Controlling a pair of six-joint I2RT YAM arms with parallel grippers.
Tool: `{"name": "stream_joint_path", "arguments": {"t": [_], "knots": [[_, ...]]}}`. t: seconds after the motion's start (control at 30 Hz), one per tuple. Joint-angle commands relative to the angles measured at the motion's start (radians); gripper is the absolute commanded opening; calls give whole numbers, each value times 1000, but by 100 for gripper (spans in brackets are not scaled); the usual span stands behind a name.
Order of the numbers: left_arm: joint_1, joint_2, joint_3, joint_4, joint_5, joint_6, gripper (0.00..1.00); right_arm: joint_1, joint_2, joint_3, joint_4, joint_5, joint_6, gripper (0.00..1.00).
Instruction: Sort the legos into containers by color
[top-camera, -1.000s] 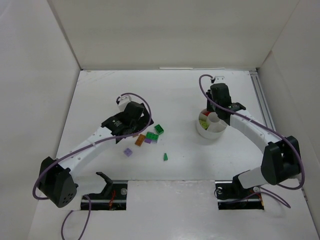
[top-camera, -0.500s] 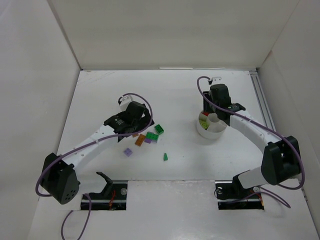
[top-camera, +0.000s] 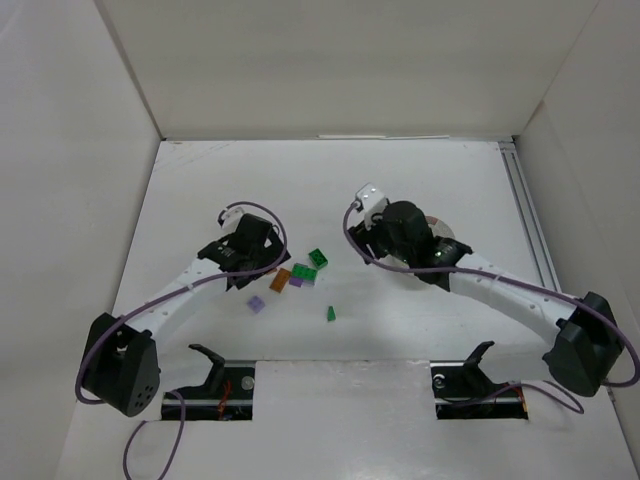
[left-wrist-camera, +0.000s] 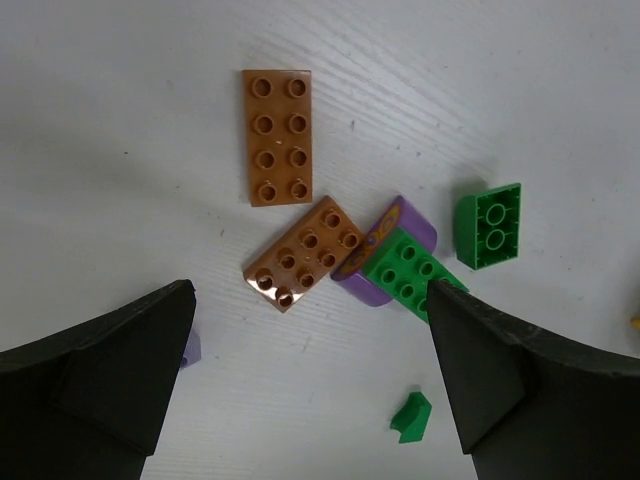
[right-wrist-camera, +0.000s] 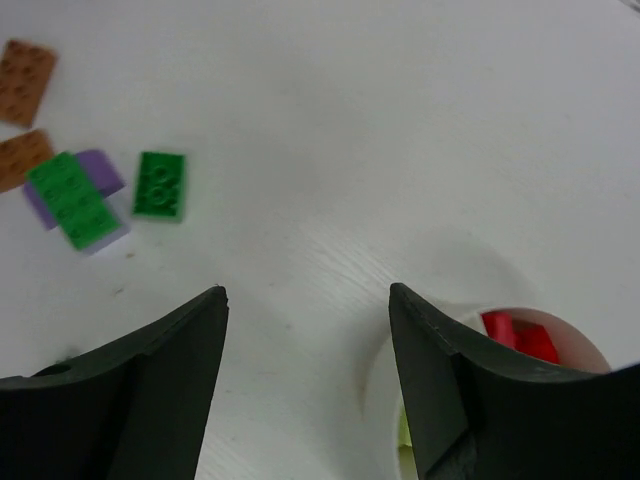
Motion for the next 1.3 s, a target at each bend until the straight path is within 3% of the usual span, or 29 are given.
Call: {"name": "stream_joint_path", "arguments": {"t": [0.0,0.13,0.37,0.73,0.77,1.03,1.27], "knots": [[48,-50,-48,23,18,-17,100,107,36,-15,72,-74,-109,71],[105,-28,-87,55,41,-17,100,208,130,31,81,-97,-132,71],[136,47,-72,118,-22,-54,97,233,191,42,101,-73,-72,68],[136,274,25,98,-77,-66,83,233,-19,-79,110,102,34,68],[136,283,34,98,-77,-66,76,233,-49,-88,110,114,46,68],[126,326,11,110,-86,-86,51,233,-143,-124,92,225,64,68],[96,364,14,90,-119,-95,34,224,-200,-153,83,236,84,68]]}}
